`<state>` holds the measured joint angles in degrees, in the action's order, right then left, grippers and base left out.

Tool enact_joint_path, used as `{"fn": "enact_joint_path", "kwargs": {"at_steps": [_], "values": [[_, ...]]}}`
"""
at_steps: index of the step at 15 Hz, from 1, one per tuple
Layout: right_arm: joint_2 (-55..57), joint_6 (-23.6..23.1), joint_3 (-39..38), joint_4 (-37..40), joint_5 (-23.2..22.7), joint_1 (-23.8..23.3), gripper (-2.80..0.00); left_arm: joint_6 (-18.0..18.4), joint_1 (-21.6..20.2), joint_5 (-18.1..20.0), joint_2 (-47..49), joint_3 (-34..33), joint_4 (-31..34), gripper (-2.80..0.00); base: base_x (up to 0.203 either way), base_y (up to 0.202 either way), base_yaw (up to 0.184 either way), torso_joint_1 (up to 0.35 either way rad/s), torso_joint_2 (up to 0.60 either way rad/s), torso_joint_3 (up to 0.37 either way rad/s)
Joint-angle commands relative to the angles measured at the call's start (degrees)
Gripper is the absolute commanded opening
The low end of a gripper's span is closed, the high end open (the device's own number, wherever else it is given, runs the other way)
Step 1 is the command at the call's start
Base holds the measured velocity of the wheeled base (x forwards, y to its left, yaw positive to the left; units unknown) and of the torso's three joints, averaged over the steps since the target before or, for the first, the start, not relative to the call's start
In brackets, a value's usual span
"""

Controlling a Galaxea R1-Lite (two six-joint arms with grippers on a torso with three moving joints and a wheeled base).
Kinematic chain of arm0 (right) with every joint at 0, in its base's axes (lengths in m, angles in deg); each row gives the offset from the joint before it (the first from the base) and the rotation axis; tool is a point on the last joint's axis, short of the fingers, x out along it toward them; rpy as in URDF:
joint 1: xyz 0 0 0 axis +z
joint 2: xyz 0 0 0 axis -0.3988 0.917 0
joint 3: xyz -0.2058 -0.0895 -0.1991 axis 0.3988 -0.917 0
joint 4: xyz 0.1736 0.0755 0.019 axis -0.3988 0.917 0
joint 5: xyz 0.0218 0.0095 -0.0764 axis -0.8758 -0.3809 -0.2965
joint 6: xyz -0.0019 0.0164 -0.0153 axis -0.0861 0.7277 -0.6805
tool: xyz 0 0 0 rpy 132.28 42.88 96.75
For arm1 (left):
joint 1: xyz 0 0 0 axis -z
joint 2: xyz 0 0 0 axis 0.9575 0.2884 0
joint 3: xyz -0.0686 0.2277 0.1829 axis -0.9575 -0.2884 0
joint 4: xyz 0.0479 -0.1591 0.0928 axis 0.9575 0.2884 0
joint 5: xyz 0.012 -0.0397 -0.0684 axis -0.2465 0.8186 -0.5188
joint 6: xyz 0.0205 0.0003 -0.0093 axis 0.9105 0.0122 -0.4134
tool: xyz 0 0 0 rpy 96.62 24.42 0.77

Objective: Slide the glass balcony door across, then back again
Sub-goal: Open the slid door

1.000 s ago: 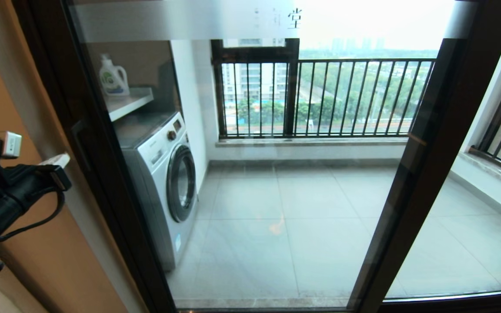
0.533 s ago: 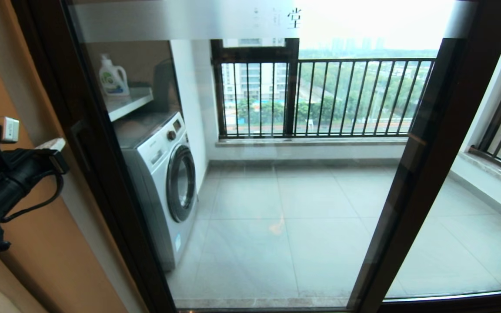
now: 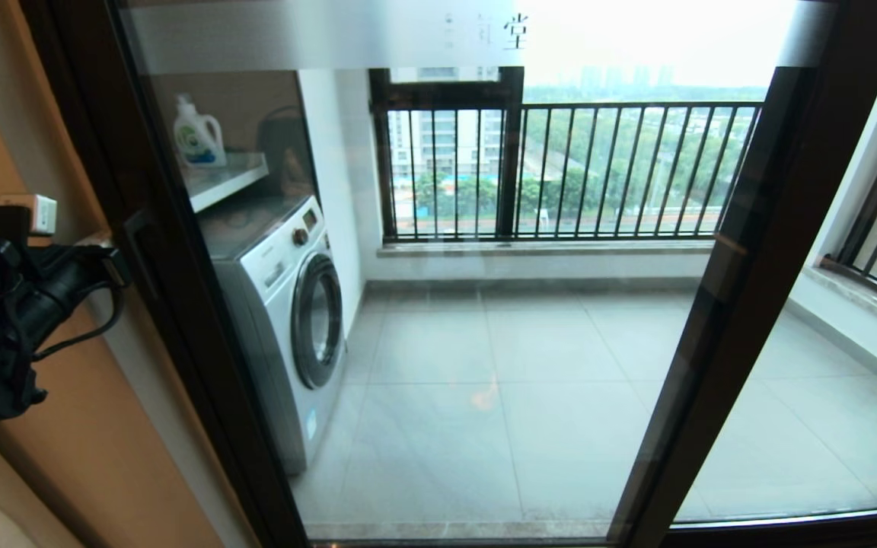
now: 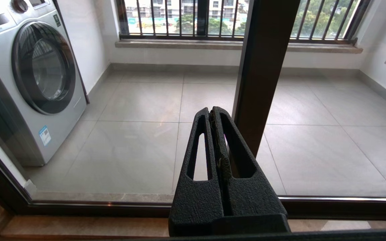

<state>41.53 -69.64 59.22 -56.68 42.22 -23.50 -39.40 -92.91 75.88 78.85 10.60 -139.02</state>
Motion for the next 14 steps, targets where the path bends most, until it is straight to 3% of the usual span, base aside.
{"fn": "enact_joint_path", "kwargs": {"at_steps": [1,14], "values": [[0.0,0.0,-0.7,0.0,0.0,0.0,-2.8,0.0,0.3,0.1,0.6,0.5,-0.4,-2.8,0.0,0.0,0.0,0.0,0.0,0.0],[0.0,0.0,-0.7,0.0,0.1,0.0,-2.8,-0.1,5.6,0.0,-1.5,0.1,-0.4,-2.8,0.0,0.0,0.0,0.0,0.0,0.0]]}}
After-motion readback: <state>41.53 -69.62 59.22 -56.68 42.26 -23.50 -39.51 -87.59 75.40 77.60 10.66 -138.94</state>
